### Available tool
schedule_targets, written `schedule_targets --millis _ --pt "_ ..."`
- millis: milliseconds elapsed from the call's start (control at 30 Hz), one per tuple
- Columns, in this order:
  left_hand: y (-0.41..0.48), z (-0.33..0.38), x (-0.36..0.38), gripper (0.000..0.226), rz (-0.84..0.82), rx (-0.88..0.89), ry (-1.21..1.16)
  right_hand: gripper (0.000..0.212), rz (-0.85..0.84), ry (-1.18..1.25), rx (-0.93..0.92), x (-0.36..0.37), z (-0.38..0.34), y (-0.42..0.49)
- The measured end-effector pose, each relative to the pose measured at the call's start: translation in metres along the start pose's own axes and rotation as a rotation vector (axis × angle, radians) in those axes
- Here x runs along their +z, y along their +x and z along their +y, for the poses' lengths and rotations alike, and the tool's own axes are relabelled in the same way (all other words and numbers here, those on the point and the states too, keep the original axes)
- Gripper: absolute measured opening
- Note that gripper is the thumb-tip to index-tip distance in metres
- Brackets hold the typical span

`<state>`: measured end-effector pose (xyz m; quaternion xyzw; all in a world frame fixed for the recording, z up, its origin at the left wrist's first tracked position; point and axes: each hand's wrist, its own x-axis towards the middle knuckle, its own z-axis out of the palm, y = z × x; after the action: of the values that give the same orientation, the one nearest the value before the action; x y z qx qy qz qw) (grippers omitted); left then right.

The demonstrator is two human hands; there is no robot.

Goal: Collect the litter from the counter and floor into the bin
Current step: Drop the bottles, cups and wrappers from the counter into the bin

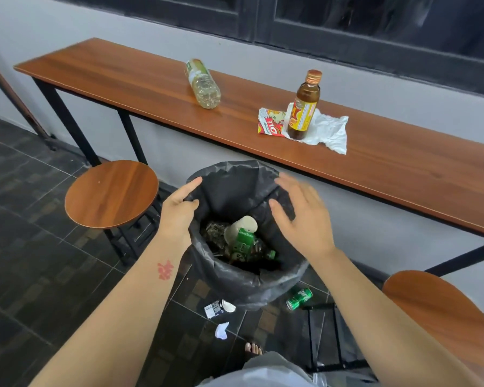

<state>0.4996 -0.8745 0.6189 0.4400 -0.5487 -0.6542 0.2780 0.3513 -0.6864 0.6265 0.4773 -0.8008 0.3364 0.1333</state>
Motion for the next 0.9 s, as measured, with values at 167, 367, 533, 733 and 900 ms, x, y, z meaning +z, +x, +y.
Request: schedule_targets --millis 167,367,533,733,900 --pt "0.009 0.002 0.005 0.051 0.018 -0.017 -0.029 0.066 0.34 0.072 0.254 -0.007 0.013 0.083" --pt "0.011 0.006 0.012 0.051 0.034 -0.012 -0.091 0.089 0.214 0.231 0.511 0.002 0.041 0.159" --pt "0.015 0.007 0.015 0.05 0.05 -0.047 -0.116 0.057 0.197 0.329 0.573 0.017 0.053 0.176" --pt "0.018 0.005 0.019 0.052 0.043 -0.036 -0.095 0.049 0.278 0.411 0.463 0.011 0.048 0.16" --pt "0.016 0.005 0.023 0.054 0.044 -0.042 -0.09 0.05 0.244 0.463 0.296 0.002 0.028 0.132"
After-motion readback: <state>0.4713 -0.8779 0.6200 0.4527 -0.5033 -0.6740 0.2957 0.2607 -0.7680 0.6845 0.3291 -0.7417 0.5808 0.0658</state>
